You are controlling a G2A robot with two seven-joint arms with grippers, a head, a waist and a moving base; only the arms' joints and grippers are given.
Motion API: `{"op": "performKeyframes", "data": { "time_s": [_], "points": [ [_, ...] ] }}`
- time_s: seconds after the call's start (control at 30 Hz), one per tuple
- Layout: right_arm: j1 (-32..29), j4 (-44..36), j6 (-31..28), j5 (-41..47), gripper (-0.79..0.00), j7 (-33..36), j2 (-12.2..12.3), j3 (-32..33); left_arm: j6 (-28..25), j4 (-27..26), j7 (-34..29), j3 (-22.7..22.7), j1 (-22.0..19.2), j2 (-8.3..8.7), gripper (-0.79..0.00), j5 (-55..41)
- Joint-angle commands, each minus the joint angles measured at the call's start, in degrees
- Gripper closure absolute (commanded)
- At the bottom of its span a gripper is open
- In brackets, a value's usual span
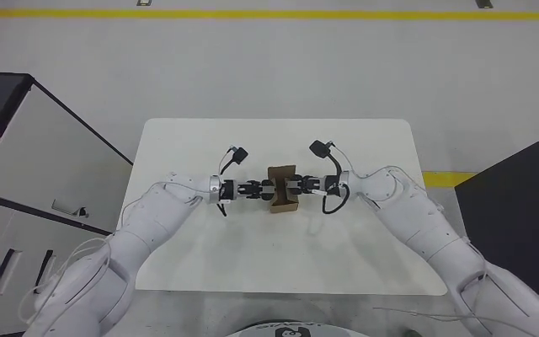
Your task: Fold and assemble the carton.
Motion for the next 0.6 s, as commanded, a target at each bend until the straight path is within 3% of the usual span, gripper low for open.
{"op": "performKeyframes", "data": {
  "time_s": [0.0, 0.57],
  "points": [
    [0.11, -0.05, 0.13, -0.3, 0.0, -0.06, -0.17, -0.03, 0.18, 0.43, -0.1, -0.18, -0.1, -0.15, 0.0, 0.05],
    [1.3, 0.44, 1.95, -2.82, 0.0, 0.55, -1.63, -0.62, 0.08, 2.0, 0.57, -0.59, -0.58, -1.66, 0.0, 2.69]
  ]
}}
